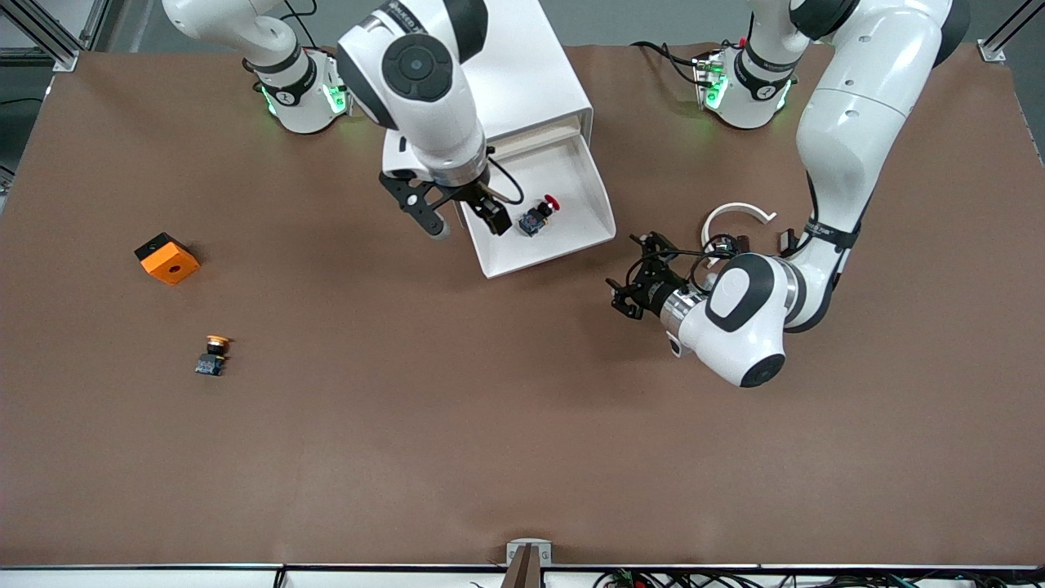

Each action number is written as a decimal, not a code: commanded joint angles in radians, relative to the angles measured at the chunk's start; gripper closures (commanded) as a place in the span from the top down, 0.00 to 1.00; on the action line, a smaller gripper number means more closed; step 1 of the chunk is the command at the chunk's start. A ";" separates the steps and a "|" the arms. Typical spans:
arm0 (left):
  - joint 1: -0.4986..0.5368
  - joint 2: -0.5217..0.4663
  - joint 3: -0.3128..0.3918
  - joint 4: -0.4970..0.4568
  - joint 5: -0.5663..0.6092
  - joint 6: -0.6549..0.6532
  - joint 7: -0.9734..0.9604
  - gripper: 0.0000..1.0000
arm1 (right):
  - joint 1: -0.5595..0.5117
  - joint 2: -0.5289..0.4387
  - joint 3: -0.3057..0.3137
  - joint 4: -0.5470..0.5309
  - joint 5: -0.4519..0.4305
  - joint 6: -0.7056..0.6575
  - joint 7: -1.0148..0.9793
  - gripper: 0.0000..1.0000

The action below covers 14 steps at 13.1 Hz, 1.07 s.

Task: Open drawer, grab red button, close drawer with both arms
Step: 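Reach the right gripper into the drawer while the left gripper withdraws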

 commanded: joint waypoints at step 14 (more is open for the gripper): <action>-0.038 -0.252 -0.003 -0.409 0.349 0.798 0.626 1.00 | 0.167 0.155 -0.016 0.013 -0.079 0.194 -0.024 1.00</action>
